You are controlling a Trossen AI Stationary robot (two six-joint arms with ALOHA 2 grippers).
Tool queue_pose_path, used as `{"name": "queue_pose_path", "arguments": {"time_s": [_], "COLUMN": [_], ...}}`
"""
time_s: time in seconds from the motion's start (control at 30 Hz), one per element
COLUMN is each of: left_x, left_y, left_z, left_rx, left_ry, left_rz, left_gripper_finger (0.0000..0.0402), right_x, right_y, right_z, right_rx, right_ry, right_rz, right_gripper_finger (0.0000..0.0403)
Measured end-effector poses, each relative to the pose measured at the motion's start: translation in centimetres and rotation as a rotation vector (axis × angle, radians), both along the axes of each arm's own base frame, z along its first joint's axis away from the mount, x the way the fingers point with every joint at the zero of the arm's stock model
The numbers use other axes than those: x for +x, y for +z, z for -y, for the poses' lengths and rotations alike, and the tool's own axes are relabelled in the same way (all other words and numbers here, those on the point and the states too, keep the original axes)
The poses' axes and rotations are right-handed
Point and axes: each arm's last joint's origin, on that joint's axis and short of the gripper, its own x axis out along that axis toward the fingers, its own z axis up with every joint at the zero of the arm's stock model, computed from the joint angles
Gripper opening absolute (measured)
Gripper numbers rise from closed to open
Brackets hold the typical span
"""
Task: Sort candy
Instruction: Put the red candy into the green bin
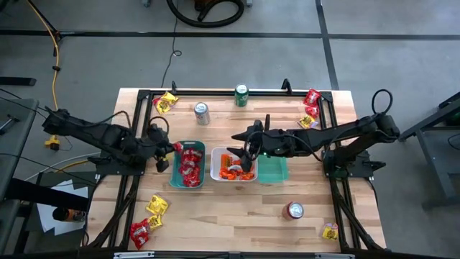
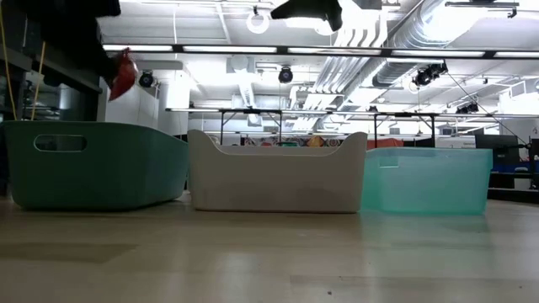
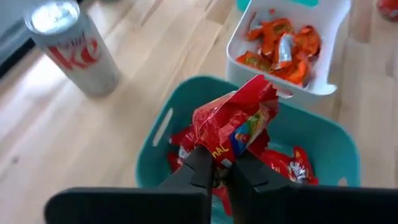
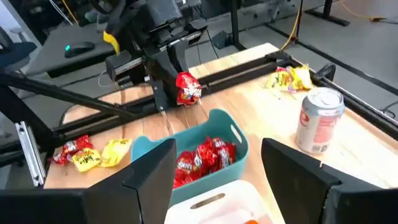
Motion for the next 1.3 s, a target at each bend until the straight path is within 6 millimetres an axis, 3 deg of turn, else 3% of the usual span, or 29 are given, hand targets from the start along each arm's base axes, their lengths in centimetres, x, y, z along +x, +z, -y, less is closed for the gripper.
{"name": "queue_pose_path", "arguments": {"time_s": [0.2, 0.4, 0.47, 0.57, 0.67, 0.77, 0.93, 1.03, 1.2, 1.3], "left_x": [1.3, 2.1, 2.2, 2.2, 1.8, 1.2, 0.4, 0.3, 0.7, 1.1], "left_y": [-2.4, -2.7, -1.7, 1.5, 4.7, 6.5, 6.7, 5.4, 3.0, 1.6], "left_z": [0.7, 1.5, 1.6, 1.6, 1.4, 0.9, -0.1, -0.6, -1.4, -1.9], "left_rx": [-0.121, -0.273, -0.311, -0.331, -0.232, -0.086, 0.069, 0.075, 0.031, 0.006], "left_ry": [-0.034, -0.090, -0.118, -0.164, -0.231, -0.255, -0.203, -0.150, -0.057, 0.008], "left_rz": [-0.031, -0.069, -0.050, 0.075, 0.231, 0.382, 0.475, 0.454, 0.440, 0.442], "left_gripper_finger": [0.0070, 0.0151, 0.0173, 0.0192, 0.0196, 0.0197, 0.0197, 0.0197, 0.0197, 0.0197], "right_x": [0.0, -0.1, -0.1, -0.4, -1.0, -1.4, -2.4, -4.1, -8.4, -11.5], "right_y": [-0.1, -0.1, 0.0, 1.0, 2.6, 3.6, 4.1, 2.6, -1.1, -4.3], "right_z": [0.0, 0.0, 0.0, 0.4, 1.3, 2.5, 6.4, 9.9, 16.8, 20.7], "right_rx": [0.001, 0.000, 0.007, 0.076, 0.122, 0.123, 0.226, 0.298, 0.356, 0.512], "right_ry": [-0.001, -0.001, -0.003, -0.047, -0.163, -0.350, -0.641, -0.804, -1.119, -1.239], "right_rz": [-0.006, -0.012, -0.009, 0.016, 0.015, -0.010, -0.070, -0.224, -0.466, -0.551], "right_gripper_finger": [0.0233, 0.0233, 0.0233, 0.0233, 0.0233, 0.0233, 0.0233, 0.0233, 0.0233, 0.0233]}}
